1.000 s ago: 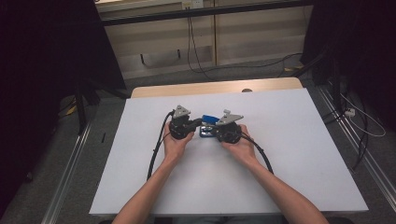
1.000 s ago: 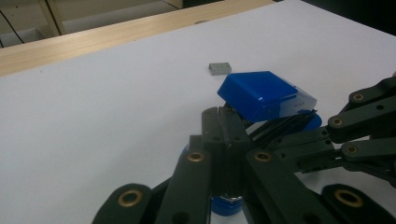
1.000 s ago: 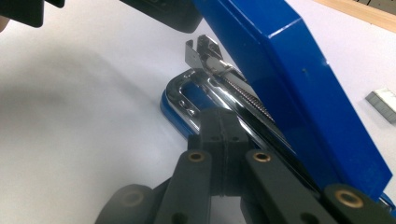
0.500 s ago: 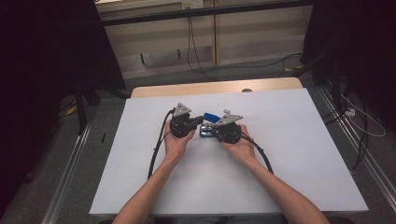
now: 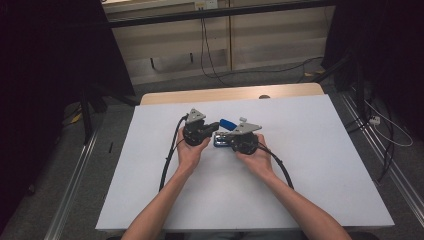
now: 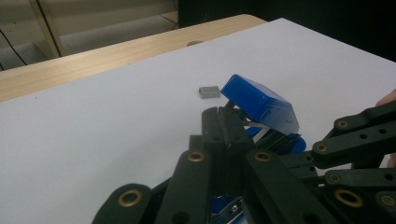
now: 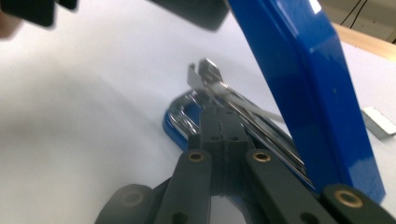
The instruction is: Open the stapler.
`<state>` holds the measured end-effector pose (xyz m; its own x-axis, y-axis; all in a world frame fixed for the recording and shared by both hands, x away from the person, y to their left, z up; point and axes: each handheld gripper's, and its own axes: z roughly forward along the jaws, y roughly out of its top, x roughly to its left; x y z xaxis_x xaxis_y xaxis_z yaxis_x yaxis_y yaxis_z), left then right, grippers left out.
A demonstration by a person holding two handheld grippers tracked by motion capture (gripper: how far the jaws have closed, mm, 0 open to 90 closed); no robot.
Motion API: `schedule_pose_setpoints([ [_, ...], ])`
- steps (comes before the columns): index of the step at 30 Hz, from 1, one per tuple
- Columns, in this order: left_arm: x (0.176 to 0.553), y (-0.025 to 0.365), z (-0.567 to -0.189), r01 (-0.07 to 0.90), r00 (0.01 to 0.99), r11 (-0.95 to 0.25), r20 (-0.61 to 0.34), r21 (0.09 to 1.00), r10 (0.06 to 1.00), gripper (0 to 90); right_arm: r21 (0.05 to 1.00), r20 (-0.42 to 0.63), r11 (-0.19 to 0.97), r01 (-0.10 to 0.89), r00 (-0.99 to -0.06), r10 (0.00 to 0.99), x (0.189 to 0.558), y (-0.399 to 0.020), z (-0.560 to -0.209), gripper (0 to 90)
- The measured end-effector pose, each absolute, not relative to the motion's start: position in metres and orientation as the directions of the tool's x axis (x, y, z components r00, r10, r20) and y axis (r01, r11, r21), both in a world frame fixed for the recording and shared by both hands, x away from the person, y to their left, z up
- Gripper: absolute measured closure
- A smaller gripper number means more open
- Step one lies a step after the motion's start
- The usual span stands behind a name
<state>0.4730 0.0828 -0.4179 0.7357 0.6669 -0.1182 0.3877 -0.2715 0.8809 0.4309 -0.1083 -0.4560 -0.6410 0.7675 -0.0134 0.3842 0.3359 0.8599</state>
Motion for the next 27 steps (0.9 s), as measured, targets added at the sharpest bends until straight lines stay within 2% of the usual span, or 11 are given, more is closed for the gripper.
schedule_pose_setpoints([
  [17, 0.474, 0.082, -0.418, 0.387, 0.734, -0.279, -0.110, 0.879, 0.670, 90.0, 0.901, -0.022, 0.264, 0.344, -0.573, 0.819, 0.438, -0.093, -0.453, 90.0],
  [27, 0.478, 0.086, -0.425, 0.426, 0.725, -0.281, -0.138, 0.860, 0.674, 90.0, 0.902, -0.016, 0.253, 0.351, -0.558, 0.830, 0.440, -0.096, -0.454, 90.0],
])
